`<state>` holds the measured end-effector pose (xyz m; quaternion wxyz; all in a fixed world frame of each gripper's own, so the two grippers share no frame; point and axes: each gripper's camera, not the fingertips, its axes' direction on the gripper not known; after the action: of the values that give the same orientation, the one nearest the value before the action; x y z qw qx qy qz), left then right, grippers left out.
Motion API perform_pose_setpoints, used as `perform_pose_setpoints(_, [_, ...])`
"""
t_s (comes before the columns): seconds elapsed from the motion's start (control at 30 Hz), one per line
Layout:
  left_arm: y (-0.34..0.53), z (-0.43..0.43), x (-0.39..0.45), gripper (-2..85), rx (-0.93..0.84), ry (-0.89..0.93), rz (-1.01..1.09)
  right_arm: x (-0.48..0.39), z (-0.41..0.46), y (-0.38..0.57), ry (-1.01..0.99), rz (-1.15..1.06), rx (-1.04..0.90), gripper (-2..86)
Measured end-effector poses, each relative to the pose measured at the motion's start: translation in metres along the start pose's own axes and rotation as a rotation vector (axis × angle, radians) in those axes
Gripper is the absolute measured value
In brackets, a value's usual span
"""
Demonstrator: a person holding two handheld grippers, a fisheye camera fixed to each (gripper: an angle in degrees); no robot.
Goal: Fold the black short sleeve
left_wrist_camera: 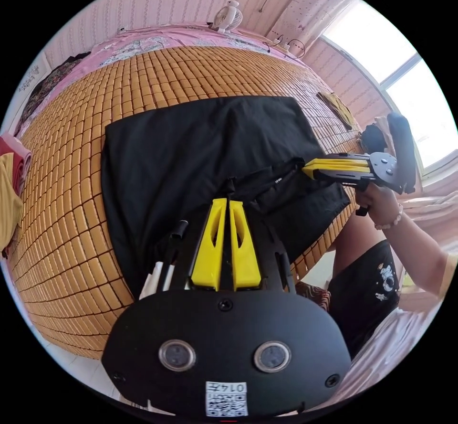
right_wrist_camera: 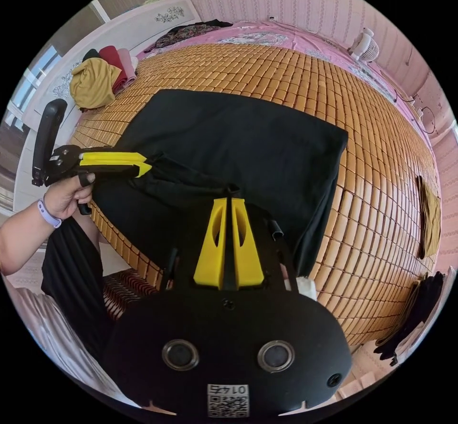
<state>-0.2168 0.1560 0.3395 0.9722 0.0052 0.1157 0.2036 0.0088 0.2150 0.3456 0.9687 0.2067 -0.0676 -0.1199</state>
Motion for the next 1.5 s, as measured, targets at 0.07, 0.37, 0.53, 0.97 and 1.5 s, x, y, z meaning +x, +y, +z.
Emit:
perform_pose_setpoints(0.07, [0.015,-0.013,0.004,-0.8,0.034,0.045,0.033,-0.005,-0.006,0.005,-0.029,-0.042,0.036,0.0])
perform_pose_setpoints(0.37, [0.112,-0.027,0.019,-0.8,-0.053,0.146,0.076,-0.040,-0.021,0.060,-0.267,-0.335,-0.087,-0.1])
perform_pose_setpoints(0.53, [0.103,-0.038,0.036,-0.9,0.047,0.112,0.128,-0.057,-0.013,0.035,-0.222,-0.383,-0.126,-0.2])
perform_pose_setpoints(0.97, [0.081,0.068,0.090,-1.0,0.025,0.056,0.152,-0.088,0.052,-0.177,0.062,-0.267,-0.118,-0.4])
perform_pose_setpoints(1.5, [0.112,0.088,0.083,-1.0,0.083,0.117,0.154,-0.087,0.117,-0.264,0.210,-0.459,-0.438,-0.7])
